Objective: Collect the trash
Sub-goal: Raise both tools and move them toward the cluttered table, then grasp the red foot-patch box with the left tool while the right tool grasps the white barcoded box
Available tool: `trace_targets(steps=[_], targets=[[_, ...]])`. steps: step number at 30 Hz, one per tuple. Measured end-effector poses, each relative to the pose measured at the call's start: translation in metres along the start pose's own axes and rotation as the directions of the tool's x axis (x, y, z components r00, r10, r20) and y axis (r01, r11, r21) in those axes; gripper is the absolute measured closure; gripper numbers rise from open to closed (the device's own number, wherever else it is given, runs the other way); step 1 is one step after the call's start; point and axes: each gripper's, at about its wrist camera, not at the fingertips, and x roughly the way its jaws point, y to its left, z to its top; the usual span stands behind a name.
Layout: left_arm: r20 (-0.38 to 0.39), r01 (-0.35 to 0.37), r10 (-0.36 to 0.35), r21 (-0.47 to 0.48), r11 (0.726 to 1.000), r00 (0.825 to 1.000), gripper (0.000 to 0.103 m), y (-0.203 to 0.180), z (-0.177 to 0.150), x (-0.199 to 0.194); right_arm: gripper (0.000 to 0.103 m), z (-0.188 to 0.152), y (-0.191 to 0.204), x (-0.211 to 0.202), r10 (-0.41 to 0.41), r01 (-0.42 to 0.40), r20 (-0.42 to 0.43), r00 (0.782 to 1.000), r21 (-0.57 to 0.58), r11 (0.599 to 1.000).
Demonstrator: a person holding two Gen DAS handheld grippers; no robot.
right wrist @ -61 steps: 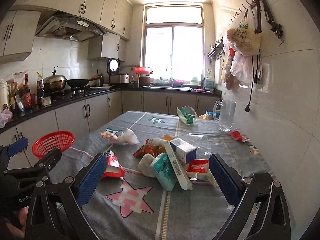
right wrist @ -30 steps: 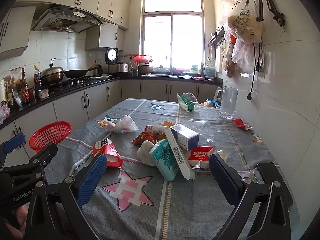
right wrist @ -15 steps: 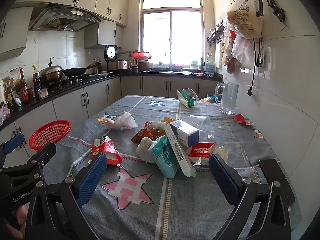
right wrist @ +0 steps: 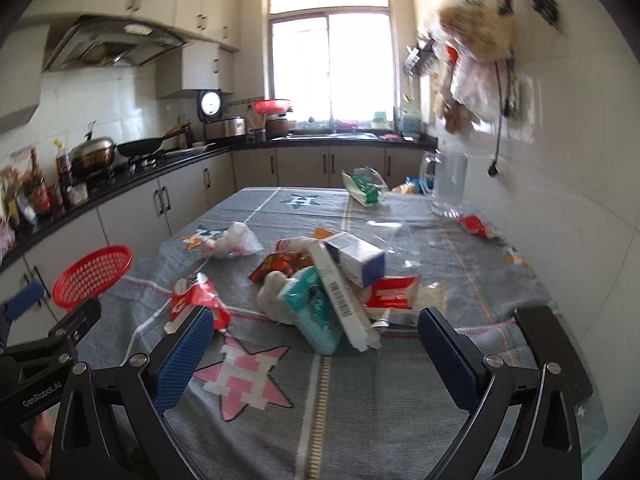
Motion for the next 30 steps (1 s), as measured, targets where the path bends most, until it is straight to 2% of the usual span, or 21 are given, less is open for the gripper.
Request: trace_targets(steps=[5, 7, 8, 12, 14, 16, 19, 23, 24, 26, 30], targets=[[-0.094, 0.053, -0.053, -0.006, 0.999, 0.994, 0.0, 0.003, 0.005, 0.021, 0.0, 0.0, -0.029, 0.011, 0.025, -0.019, -0.053, 0.998, 0.104, 0.994], [-0.149, 0.102, -0.104, -0.022, 0.995, 0.983, 0.0, 0.003, 0.009, 0.033, 0.0, 0.0, -0.039, 0.013, 0.032, -0.023, -0.065, 0.997, 0.132, 0.991], [-0.197, 0.142, -0.148, -0.044, 0.989, 0.969, 0.0, 0.003, 0.012, 0.042, 0.0, 0.0, -0.043, 0.014, 0.037, -0.027, -0.067, 0.997, 0.145, 0.989], [-0.304, 0.211, -0.244, -0.137, 0.968, 0.921, 0.0, 0.004, 0.017, 0.073, 0.003, 0.002, -0.06, 0.015, 0.057, -0.043, -0.069, 0.996, 0.192, 0.98], [-0.349, 0.246, -0.301, -0.193, 0.95, 0.888, 0.0, 0.006, 0.02, 0.089, 0.005, 0.002, -0.066, 0.014, 0.069, -0.053, -0.069, 0.995, 0.207, 0.977], [-0.374, 0.251, -0.318, -0.218, 0.943, 0.871, 0.001, 0.004, 0.022, 0.101, 0.007, 0.003, -0.071, 0.014, 0.079, -0.061, -0.071, 0.994, 0.223, 0.973], [-0.406, 0.259, -0.342, -0.246, 0.934, 0.848, 0.011, 0.002, 0.027, 0.118, 0.008, 0.003, -0.078, 0.016, 0.082, -0.062, -0.073, 0.994, 0.242, 0.968], [-0.459, 0.28, -0.411, -0.329, 0.902, 0.788, 0.021, 0.0, 0.026, 0.144, 0.013, 0.002, -0.081, 0.017, 0.091, -0.07, -0.076, 0.993, 0.245, 0.967], [-0.466, 0.28, -0.419, -0.339, 0.898, 0.779, 0.025, -0.001, 0.026, 0.149, 0.015, 0.002, -0.081, 0.017, 0.094, -0.073, -0.076, 0.993, 0.246, 0.967], [-0.477, 0.277, -0.417, -0.338, 0.9, 0.774, 0.03, -0.004, 0.026, 0.155, 0.02, 0.002, -0.081, 0.018, 0.106, -0.084, -0.077, 0.991, 0.247, 0.965], [-0.495, 0.275, -0.421, -0.342, 0.899, 0.76, 0.032, -0.01, 0.026, 0.169, 0.028, 0.0, -0.08, 0.019, 0.119, -0.097, -0.08, 0.99, 0.234, 0.967]])
